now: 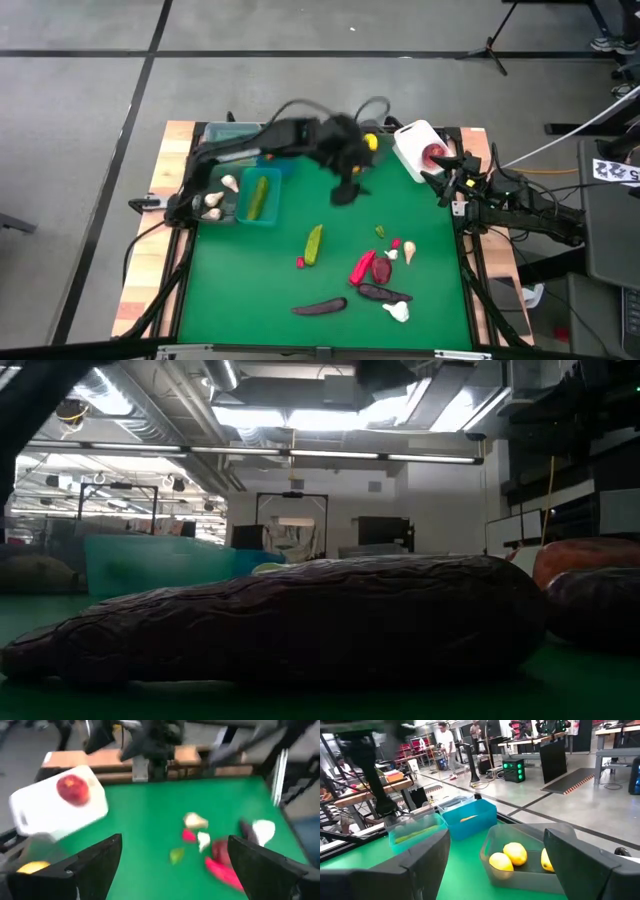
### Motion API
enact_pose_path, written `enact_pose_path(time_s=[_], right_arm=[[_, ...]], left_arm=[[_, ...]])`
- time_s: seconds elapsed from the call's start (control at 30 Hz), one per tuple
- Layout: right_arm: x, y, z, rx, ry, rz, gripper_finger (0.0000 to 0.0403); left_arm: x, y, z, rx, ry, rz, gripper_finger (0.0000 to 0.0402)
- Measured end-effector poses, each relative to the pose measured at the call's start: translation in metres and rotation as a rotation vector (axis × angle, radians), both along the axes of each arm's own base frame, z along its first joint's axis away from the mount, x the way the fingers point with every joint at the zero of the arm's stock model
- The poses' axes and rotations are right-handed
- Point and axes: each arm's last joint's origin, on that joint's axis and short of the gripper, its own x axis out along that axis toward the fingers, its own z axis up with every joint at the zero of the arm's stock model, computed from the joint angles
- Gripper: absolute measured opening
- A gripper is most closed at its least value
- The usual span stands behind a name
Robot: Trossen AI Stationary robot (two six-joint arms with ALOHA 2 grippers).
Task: Sort produce into baskets
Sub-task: Put the red apple into the white bin
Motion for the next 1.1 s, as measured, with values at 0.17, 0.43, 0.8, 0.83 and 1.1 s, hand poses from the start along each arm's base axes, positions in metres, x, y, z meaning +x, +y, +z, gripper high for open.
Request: enact_pose_path(time_s=[0.17,0.43,0.8,0.83,1.1], right_arm=[[0.0,0.0,0.0,0.0,-0.001,-0.001,0.0319],[0.0,0.0,0.0,0.025,-0.013,0.0,0.0319],[0.0,0.001,-0.009,0.134,0.026,0.04,0.0319],[0.0,0.001,-0.009,0.136,0.033,0.04,0.0319],[0.0,0.002,-0.01,0.141,0.039,0.039,0.0319]], left_arm=[[-0.001,-0.083,0.001,0.184,-0.036,-0.046,0.0353],[0.033,-0.125,-0.079,0.418,0.08,-0.338,0.0353],[0.079,-0.093,-0.145,0.35,-0.046,-0.675,0.0353],[0.082,-0.091,-0.152,0.349,-0.043,-0.698,0.0353],[0.085,-0.102,-0.158,0.393,-0.119,-0.83,0.0353]])
